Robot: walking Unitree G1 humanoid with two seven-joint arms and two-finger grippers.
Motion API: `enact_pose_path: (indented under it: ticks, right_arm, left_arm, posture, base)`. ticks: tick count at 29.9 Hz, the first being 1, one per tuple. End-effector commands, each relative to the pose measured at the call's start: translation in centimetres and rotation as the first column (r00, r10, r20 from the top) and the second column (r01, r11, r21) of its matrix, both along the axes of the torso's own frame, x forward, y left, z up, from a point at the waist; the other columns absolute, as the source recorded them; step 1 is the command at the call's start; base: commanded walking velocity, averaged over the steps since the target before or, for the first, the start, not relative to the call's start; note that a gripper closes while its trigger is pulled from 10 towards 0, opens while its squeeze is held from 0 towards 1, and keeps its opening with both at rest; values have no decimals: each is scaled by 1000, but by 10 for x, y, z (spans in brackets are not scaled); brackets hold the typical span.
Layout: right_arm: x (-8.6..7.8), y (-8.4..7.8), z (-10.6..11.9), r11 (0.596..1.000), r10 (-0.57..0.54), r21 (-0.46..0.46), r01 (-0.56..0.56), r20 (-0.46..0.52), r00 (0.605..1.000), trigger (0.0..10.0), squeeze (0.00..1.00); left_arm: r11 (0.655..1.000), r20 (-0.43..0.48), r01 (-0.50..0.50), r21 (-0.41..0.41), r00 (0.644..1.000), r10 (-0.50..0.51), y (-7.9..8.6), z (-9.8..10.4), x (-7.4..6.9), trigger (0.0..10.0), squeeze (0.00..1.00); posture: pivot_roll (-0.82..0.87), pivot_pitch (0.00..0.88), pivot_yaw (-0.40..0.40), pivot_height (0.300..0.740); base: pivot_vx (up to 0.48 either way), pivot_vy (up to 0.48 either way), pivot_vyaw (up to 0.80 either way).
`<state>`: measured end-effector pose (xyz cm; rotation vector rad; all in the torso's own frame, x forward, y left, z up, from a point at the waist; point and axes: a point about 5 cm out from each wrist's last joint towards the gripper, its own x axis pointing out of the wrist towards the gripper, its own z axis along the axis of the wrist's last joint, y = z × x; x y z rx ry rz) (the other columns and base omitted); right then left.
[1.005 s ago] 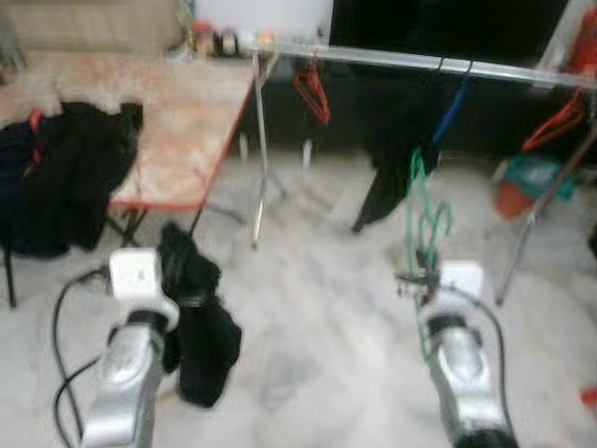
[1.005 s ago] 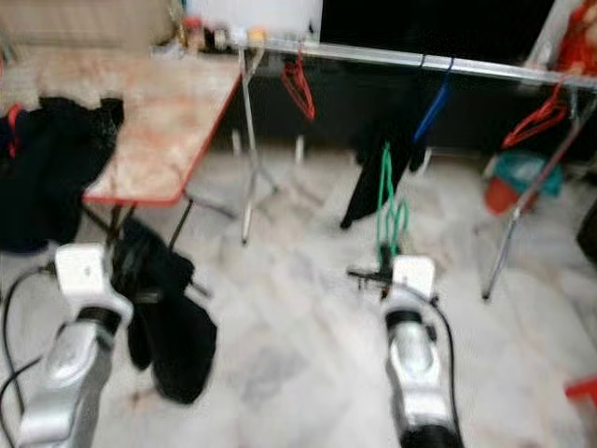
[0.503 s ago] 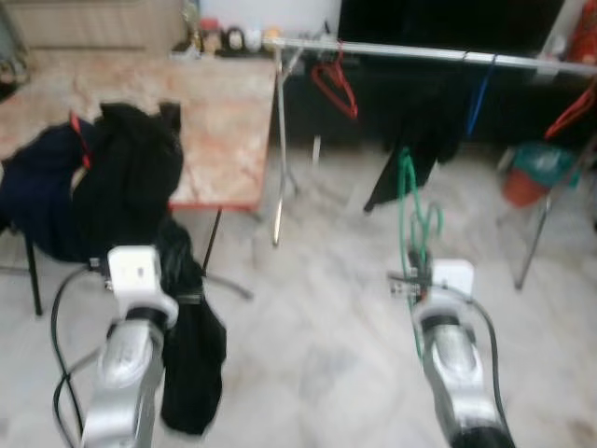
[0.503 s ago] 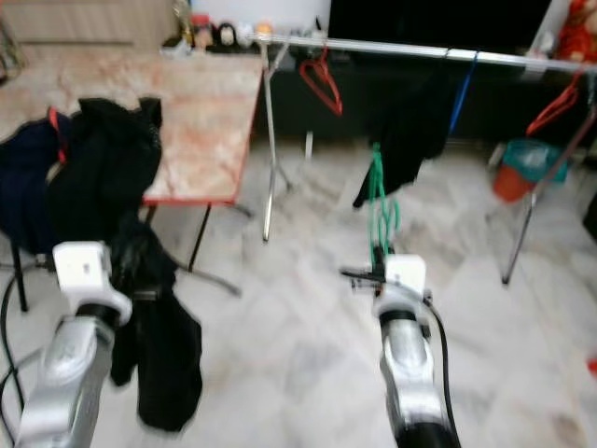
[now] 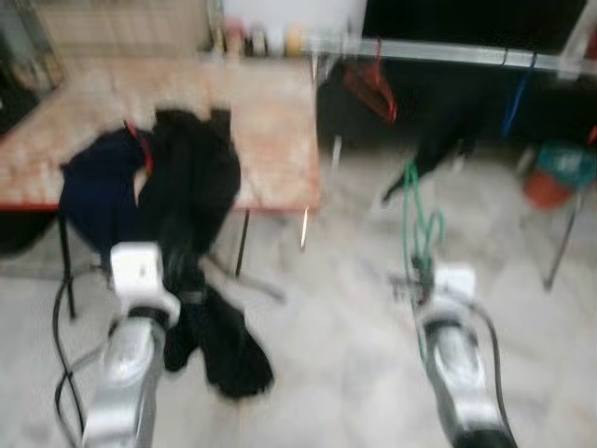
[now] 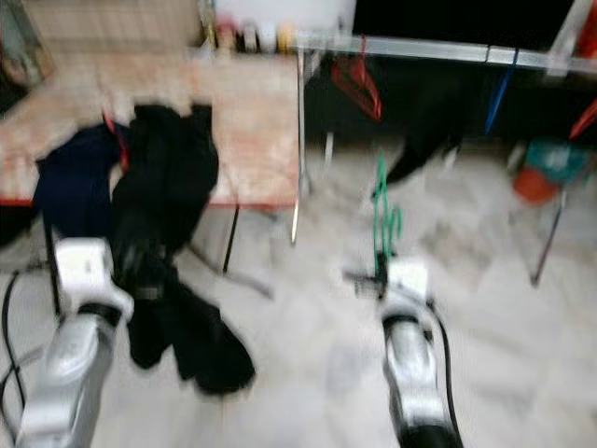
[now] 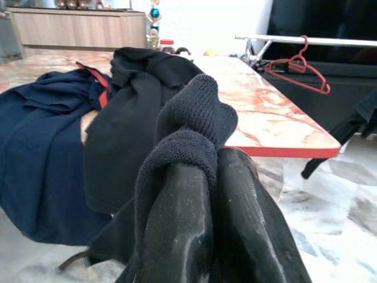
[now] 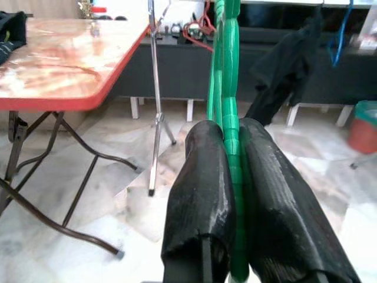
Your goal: Hang hanger
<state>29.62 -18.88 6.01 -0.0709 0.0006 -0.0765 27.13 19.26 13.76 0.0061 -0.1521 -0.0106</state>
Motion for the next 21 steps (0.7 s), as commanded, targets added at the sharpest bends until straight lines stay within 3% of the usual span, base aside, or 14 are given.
enact_pose_path:
  ticks: [1, 4, 21]
  right_arm:
    - [6, 10, 6, 1000, 25, 16, -26, 29, 999, 10000, 0]
    - [7, 11, 9, 999, 29, 11, -30, 42, 999, 10000, 0]
    - [10, 9, 10, 1000, 4, 18, -5, 53, 999, 10000, 0]
  left_arm:
    - [1000, 56, -18, 19, 998, 17, 6, 12, 1, 10000, 0]
    - [999, 57, -25, 44, 998, 23, 8, 12, 0, 10000, 0]
    - [999, 68, 44, -24, 997, -42, -6, 12, 4, 10000, 0]
  posture:
    - [80, 0, -51, 740]
    - [67, 0, -46, 740]
    - [75, 0, -16, 740]
  base:
    - [0, 480, 0]
    - [0, 242, 0]
    - [0, 0, 0]
